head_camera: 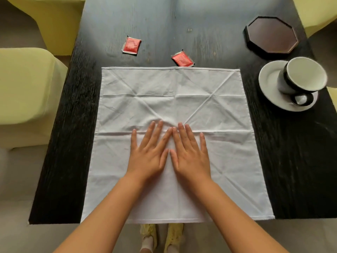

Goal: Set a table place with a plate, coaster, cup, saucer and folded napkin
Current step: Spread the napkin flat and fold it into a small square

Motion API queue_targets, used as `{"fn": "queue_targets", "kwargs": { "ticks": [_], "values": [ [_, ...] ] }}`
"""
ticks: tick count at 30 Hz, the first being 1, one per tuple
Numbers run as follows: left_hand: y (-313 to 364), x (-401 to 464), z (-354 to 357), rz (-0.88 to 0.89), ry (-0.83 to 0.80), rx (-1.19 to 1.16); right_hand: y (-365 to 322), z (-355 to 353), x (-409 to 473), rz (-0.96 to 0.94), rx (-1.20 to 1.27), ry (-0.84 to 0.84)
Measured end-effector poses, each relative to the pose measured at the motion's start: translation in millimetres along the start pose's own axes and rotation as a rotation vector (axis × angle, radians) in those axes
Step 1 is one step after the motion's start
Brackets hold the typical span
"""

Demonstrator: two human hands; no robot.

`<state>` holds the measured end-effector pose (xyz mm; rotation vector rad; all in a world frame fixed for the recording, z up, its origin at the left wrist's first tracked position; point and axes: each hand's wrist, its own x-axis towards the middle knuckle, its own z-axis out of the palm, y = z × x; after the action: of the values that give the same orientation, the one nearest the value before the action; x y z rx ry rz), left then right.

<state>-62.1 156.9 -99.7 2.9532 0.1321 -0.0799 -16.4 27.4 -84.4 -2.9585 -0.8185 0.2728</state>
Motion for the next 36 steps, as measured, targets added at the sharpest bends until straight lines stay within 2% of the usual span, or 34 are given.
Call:
{"fn": "queue_targets", "kwargs": {
  "ticks": [5,10,13,15,17,18,19,21,23,24,26,30,36],
  "values": [
    [-15.8,50.9,-3.6,-0.035,-0.064,-0.009,17.1,1.4,50.2,0.008,0.058,-0.013],
    [-53.4,83.5,-2.4,-0.147,-0.025,-0.021,54.1,-1.8,81.7,0.098,0.054,0.018],
    [-77.9,88.0,-5.0,-0.232,-0.01,-0.053,93.6,-4.9,78.4,0.21,0.053,0.024],
    [-89.9,88.5,-6.3,-0.341,-0.015,-0.057,117.0,-11.2,75.7,0.351,0.046,0.023],
    [-93.7,89.0,-9.8,-0.475,0.008,-0.077,124.4,-17.7,77.2,0.462,0.038,0.041],
    [-89.5,88.6,-11.6,-0.511,0.04,-0.096,118.8,-20.0,78.3,0.455,0.035,0.065],
    [-79.9,86.9,-13.5,-0.488,0.082,-0.118,107.2,-21.8,78.7,0.392,0.041,0.09],
    [-51.2,80.5,-12.9,-0.246,0.128,-0.127,74.1,-19.1,77.4,0.183,0.087,0.089],
    [-26.2,80.7,-6.9,-0.003,0.111,-0.029,47.8,-10.2,81.5,0.032,0.107,0.023],
    [-20.8,87.3,-5.8,0.017,0.065,-0.005,42.7,-7.0,88.8,0.005,0.104,0.003],
    [-21.4,109.5,-4.8,-0.044,-0.009,-0.031,44.7,-5.3,111.4,0.004,0.084,0.009],
    [-37.9,155.2,-0.7,-0.075,-0.036,-0.018,58.7,-9.1,157.3,0.015,0.072,0.04],
    [-79.9,177.3,-7.0,-0.164,0.02,-0.037,93.5,-13.2,191.7,0.127,0.084,0.099]
  ]
}}
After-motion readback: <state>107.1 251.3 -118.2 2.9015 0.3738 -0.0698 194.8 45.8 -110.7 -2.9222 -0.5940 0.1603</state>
